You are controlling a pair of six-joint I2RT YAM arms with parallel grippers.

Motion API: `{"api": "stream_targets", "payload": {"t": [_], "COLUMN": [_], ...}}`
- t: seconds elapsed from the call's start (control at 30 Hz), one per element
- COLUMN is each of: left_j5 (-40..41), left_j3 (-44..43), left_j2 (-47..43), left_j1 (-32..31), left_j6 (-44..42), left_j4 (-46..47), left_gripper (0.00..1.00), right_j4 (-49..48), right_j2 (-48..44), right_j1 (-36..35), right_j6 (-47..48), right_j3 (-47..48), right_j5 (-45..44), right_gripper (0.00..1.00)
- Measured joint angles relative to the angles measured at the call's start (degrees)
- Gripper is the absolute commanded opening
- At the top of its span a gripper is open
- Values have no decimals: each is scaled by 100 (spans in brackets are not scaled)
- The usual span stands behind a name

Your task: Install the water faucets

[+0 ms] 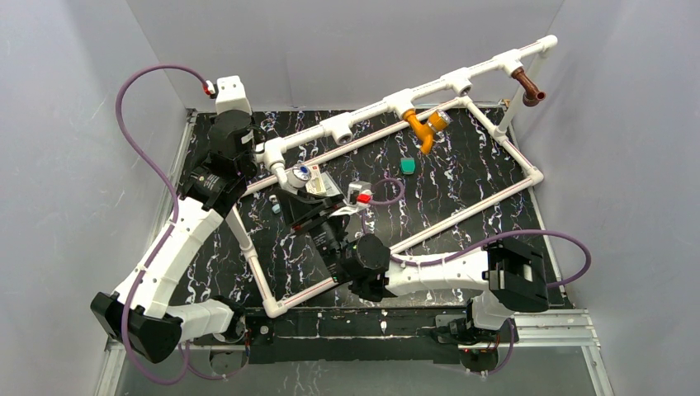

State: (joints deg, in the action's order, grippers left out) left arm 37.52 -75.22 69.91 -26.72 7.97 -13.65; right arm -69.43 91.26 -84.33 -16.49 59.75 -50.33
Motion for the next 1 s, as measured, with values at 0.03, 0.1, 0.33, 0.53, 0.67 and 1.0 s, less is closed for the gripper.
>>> {"api": "stream_targets", "payload": {"t": [0.03, 0.1, 0.33, 0.53, 0.67, 1.0], "left_j5": [0, 2, -2, 2, 2, 2], "left_j3": [0, 0, 0, 0, 9, 11], "left_j2": [0, 0, -11, -13, -37, -37], "left_j1": [-2, -4, -4, -24, -46, -46], "left_j6": [0, 0, 4, 15, 22, 31], "left_j4": [-4, -4, -15, -24, -35, -28], "left_gripper": [4, 5, 5, 5, 5, 5], "right_j4": [-7, -4, 232, 404, 636, 710], "right_j2": [0, 0, -17, -125, -247, -463], "right_j1": [2, 11, 24, 48, 63, -11], "right_j6": [-367, -1172, -3403, -4172, -4312, -4503], "right_j3": [-22, -50, -92, -173, -221, -417], "right_j5": [-44, -133, -319, -260, -140, 299], "right_gripper": [1, 1, 1, 1, 17, 63]}}
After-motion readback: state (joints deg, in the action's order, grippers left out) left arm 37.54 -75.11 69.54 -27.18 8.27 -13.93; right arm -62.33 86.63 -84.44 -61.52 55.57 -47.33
